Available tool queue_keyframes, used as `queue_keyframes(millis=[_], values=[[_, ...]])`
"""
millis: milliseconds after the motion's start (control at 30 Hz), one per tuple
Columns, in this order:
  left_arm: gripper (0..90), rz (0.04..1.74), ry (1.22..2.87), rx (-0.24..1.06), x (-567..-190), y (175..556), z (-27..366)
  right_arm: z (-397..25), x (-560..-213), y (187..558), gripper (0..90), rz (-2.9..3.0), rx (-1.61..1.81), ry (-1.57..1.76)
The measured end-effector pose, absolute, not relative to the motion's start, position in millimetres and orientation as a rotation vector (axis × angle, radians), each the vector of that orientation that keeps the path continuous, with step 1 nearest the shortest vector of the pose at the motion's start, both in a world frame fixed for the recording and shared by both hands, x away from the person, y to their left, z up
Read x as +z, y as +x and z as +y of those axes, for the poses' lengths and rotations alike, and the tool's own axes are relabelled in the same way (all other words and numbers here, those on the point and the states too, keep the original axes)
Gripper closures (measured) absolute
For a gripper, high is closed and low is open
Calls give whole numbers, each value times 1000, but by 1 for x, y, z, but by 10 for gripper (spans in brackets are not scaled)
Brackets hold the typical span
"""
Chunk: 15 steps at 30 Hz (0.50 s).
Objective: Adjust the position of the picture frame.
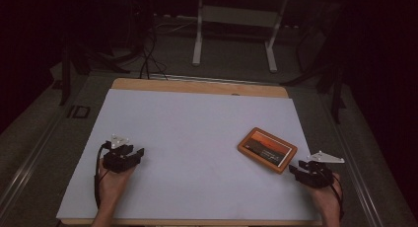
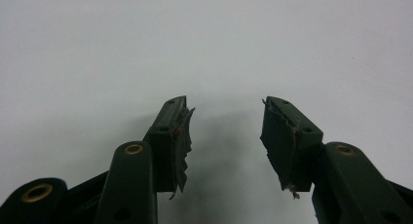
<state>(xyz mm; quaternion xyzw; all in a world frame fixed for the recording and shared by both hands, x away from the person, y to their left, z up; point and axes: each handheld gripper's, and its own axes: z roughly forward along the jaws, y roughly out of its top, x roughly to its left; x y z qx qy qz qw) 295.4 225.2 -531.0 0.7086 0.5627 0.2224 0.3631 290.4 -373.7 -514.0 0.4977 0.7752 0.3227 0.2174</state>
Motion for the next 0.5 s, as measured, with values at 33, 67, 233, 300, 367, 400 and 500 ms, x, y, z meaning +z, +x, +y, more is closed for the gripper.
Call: queue_keyframes(millis=[33,67,233,300,367,400,500], values=[[522,1448,1824,572,-531,295,225,-374,-514,290,518,2147,894,1378],[523,1431,1828,577,-530,295,225,-373,-512,289,521,2153,902,1370],[523,1416,1844,585,-530,294,222,-372,-508,287,500,2161,905,1357],[523,1414,1856,584,-530,294,222,-373,-506,287,497,2162,916,1362],[523,1410,1856,585,-531,294,222,-373,-505,286,495,2161,931,1359],[523,1408,1856,582,-530,294,222,-373,-504,285,495,2164,932,1353],[523,1408,1857,580,-531,295,222,-373,-499,283,513,2167,947,1339]])
